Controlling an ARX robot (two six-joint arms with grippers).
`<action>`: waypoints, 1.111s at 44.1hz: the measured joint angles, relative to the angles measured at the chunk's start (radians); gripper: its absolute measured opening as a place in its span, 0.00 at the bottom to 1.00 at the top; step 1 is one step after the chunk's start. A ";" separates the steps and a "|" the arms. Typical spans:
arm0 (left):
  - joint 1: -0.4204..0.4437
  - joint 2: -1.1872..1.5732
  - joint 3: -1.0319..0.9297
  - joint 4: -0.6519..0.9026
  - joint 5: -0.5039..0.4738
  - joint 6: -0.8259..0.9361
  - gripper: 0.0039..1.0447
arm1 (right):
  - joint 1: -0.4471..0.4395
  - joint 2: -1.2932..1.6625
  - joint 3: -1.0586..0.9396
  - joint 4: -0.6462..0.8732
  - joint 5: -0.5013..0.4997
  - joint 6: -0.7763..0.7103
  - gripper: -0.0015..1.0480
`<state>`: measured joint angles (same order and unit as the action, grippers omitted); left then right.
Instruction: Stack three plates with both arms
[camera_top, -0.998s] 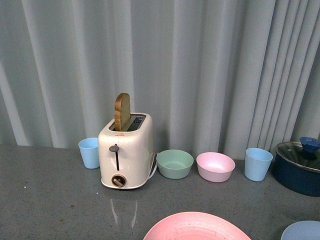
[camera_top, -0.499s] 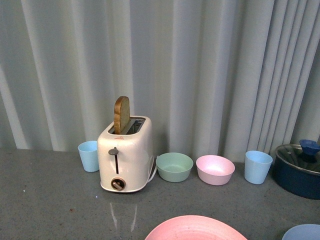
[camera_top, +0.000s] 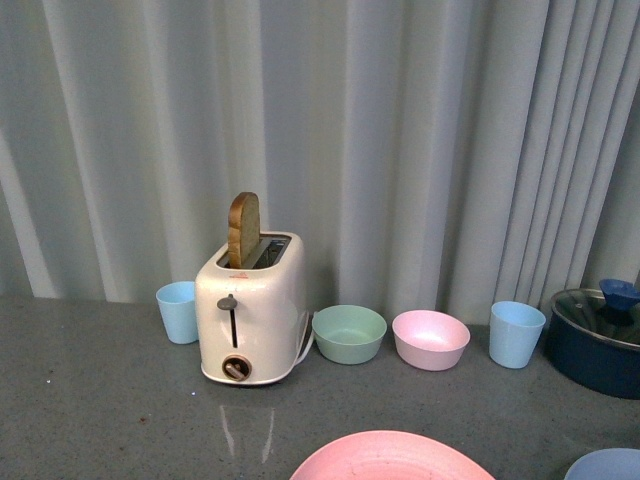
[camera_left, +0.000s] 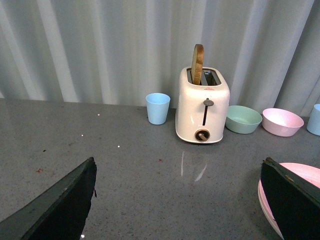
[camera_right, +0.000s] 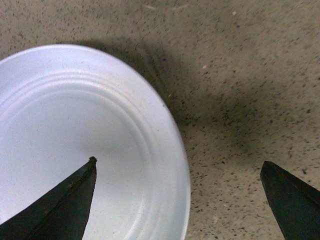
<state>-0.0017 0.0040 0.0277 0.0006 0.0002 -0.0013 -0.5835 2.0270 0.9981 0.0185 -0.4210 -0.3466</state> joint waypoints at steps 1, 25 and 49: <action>0.000 0.000 0.000 0.000 0.000 0.000 0.94 | 0.002 0.006 -0.001 0.000 -0.001 -0.001 0.93; 0.000 0.000 0.000 0.000 0.000 0.000 0.94 | -0.006 0.111 -0.038 0.027 0.038 -0.033 0.93; 0.000 0.000 0.000 0.000 0.000 0.000 0.94 | -0.047 0.121 -0.038 0.039 0.049 -0.050 0.40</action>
<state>-0.0017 0.0040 0.0277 0.0006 0.0002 -0.0013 -0.6304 2.1475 0.9600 0.0570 -0.3717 -0.3969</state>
